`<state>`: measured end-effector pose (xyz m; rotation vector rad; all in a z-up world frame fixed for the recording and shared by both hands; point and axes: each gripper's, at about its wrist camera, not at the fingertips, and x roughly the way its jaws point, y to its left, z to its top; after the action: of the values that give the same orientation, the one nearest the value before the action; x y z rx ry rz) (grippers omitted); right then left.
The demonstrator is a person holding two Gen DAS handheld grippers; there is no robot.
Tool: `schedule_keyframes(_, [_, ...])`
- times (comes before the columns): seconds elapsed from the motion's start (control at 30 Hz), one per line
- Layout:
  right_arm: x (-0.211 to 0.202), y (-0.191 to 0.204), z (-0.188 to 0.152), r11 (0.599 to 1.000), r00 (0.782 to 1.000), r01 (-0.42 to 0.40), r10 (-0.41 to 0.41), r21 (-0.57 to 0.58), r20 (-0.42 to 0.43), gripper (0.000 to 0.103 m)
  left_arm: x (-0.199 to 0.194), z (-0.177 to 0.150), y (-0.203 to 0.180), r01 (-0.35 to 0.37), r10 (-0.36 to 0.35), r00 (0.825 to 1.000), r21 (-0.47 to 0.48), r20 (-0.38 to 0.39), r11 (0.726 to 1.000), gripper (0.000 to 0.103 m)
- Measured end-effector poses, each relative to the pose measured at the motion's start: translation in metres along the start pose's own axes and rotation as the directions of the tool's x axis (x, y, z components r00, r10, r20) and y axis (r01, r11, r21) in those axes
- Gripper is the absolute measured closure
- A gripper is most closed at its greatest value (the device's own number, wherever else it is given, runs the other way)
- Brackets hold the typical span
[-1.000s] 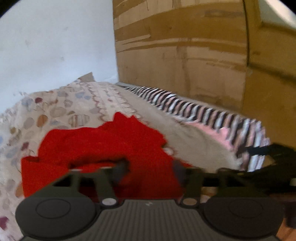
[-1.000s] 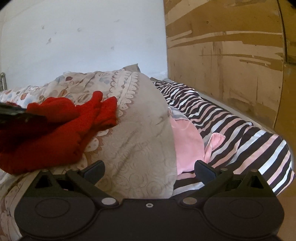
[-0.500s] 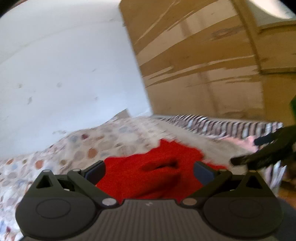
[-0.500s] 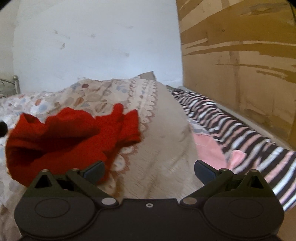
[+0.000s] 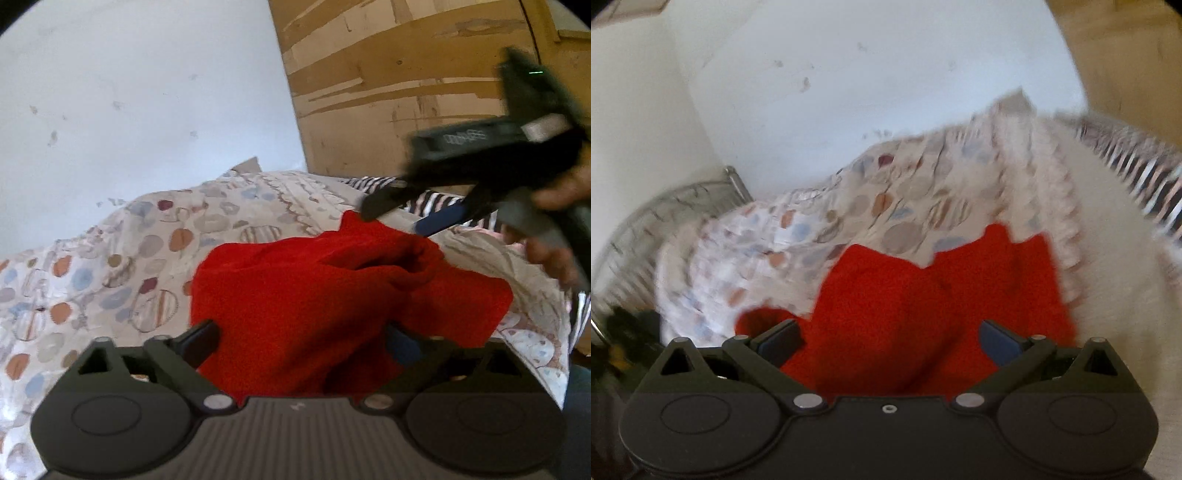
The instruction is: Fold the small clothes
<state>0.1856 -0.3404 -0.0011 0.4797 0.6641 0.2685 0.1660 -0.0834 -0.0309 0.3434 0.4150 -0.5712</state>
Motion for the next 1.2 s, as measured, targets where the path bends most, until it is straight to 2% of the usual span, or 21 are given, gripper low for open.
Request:
schedule_keyframes(0.03, [0.008, -0.001, 0.004, 1.0, 1.0, 0.008, -0.007, 0.023, -0.02, 0.006, 0.003, 0.001, 0.0, 0.002, -0.002, 1.0, -0.005, -0.006, 1.0, 0.022])
schedule_keyframes(0.07, [0.016, -0.002, 0.008, 0.999, 0.999, 0.027, -0.026, 0.026, -0.042, 0.012, 0.005, 0.001, 0.001, 0.004, -0.004, 1.0, -0.008, -0.008, 1.0, 0.025])
schedule_keyframes(0.13, [0.03, -0.002, 0.011, 0.995, 0.993, 0.1, -0.099, 0.001, -0.069, 0.02, 0.006, 0.0, 0.003, 0.019, -0.019, 1.0, -0.024, 0.004, 1.0, 0.041])
schedule_keyframes(0.17, [0.035, -0.003, 0.011, 0.992, 0.988, 0.128, -0.128, -0.009, -0.081, 0.028, 0.005, -0.002, 0.004, 0.032, -0.032, 0.999, -0.032, 0.014, 0.999, 0.045])
schedule_keyframes(0.23, [0.045, -0.011, 0.011, 0.99, 0.985, 0.137, -0.134, 0.022, -0.104, 0.041, 0.003, -0.006, 0.001, 0.026, -0.025, 0.999, -0.014, 0.036, 1.0, 0.061])
schedule_keyframes(0.33, [0.05, -0.025, 0.01, 0.987, 0.99, 0.104, -0.091, 0.126, -0.111, 0.054, -0.001, -0.012, -0.007, 0.006, -0.008, 0.998, 0.03, 0.058, 1.0, 0.07])
schedule_keyframes(0.37, [0.051, -0.026, 0.011, 0.986, 0.991, 0.097, -0.083, 0.138, -0.105, 0.065, -0.003, -0.013, -0.008, 0.008, -0.011, 0.998, 0.036, 0.066, 0.999, 0.072])
schedule_keyframes(0.4, [0.051, -0.026, 0.012, 0.987, 0.992, 0.089, -0.075, 0.137, -0.1, 0.075, -0.005, -0.014, -0.01, 0.009, -0.012, 0.997, 0.043, 0.074, 0.999, 0.074])
schedule_keyframes(0.47, [0.049, -0.021, 0.017, 0.992, 0.994, 0.078, -0.071, 0.095, -0.079, 0.082, -0.008, -0.01, -0.014, 0.001, -0.006, 0.995, 0.053, 0.095, 0.999, 0.077])
schedule_keyframes(0.57, [0.035, -0.004, 0.031, 0.994, 0.995, 0.098, -0.097, -0.045, 0.017, 0.084, -0.008, 0.008, -0.019, 0.019, -0.027, 0.992, 0.066, 0.121, 0.998, 0.079])
schedule_keyframes(0.67, [0.004, 0.004, 0.048, 0.985, 0.983, 0.114, -0.093, -0.129, 0.159, 0.085, -0.011, 0.027, -0.032, 0.058, -0.072, 0.984, 0.091, 0.161, 0.994, 0.08])
schedule_keyframes(0.73, [-0.016, 0.001, 0.054, 0.977, 0.968, 0.145, -0.107, -0.159, 0.227, 0.085, -0.013, 0.036, -0.049, 0.087, -0.114, 0.978, 0.155, 0.174, 0.984, 0.08])
schedule_keyframes(0.8, [-0.035, -0.01, 0.051, 0.965, 0.953, 0.193, -0.141, -0.179, 0.268, 0.085, -0.01, 0.037, -0.071, 0.11, -0.151, 0.977, 0.254, 0.149, 0.961, 0.08])
schedule_keyframes(0.87, [-0.042, -0.025, 0.042, 0.956, 0.945, 0.241, -0.192, -0.168, 0.265, 0.085, -0.004, 0.031, -0.089, 0.127, -0.171, 0.979, 0.33, 0.108, 0.935, 0.08])
schedule_keyframes(0.97, [-0.041, -0.053, 0.02, 0.95, 0.945, 0.283, -0.254, -0.129, 0.205, 0.085, 0.008, 0.014, -0.107, 0.158, -0.188, 0.981, 0.393, 0.039, 0.906, 0.08])
schedule_keyframes(1.07, [-0.036, -0.07, -0.002, 0.951, 0.95, 0.286, -0.265, -0.121, 0.165, 0.083, 0.015, 0.006, -0.105, 0.171, -0.188, 0.982, 0.368, 0.012, 0.914, 0.078])
schedule_keyframes(1.2, [-0.029, -0.073, -0.012, 0.96, 0.953, 0.264, -0.245, -0.092, 0.179, 0.081, 0.018, 0.01, -0.09, 0.187, -0.199, 0.98, 0.316, 0.004, 0.93, 0.075])
